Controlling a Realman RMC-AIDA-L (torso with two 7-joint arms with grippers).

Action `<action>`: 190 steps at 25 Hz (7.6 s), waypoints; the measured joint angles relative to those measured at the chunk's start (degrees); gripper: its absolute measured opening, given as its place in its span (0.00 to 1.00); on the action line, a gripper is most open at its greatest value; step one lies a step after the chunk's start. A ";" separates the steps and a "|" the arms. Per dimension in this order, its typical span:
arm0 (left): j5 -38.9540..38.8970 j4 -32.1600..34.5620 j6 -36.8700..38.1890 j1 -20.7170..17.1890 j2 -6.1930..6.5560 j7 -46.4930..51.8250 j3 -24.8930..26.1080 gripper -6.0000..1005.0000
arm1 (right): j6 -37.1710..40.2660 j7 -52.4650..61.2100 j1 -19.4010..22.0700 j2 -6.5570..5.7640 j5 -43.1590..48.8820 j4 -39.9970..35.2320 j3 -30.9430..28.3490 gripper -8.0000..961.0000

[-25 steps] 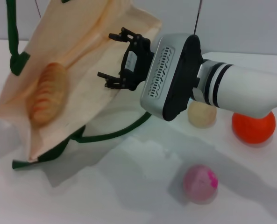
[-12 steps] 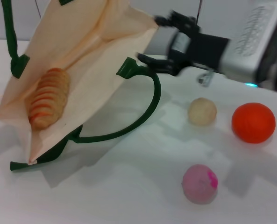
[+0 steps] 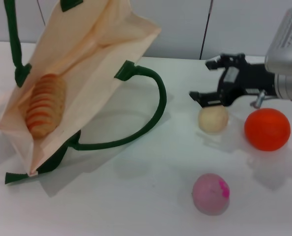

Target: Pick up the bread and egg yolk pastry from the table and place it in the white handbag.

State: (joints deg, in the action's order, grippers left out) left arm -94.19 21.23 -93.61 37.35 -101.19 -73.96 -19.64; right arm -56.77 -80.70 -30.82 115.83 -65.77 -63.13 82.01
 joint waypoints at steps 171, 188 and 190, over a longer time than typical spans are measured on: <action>-27.89 -23.33 15.65 -4.14 -15.45 -86.50 9.16 0.82 | -11.18 -85.87 -7.52 0.75 -73.03 64.25 -51.79 0.92; -30.25 -24.29 8.83 -7.95 -15.58 -87.40 8.71 0.81 | -12.93 -83.87 -5.23 0.79 -73.59 64.82 -52.56 0.92; -30.16 -24.58 7.47 -8.06 -15.59 -87.41 8.72 0.81 | -13.67 -82.63 -5.07 0.72 -73.60 64.80 -52.57 0.92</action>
State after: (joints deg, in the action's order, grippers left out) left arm -124.36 -3.36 -86.15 29.28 -116.78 -161.37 -10.92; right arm -70.44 -163.34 -35.90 116.55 -139.37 1.67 29.44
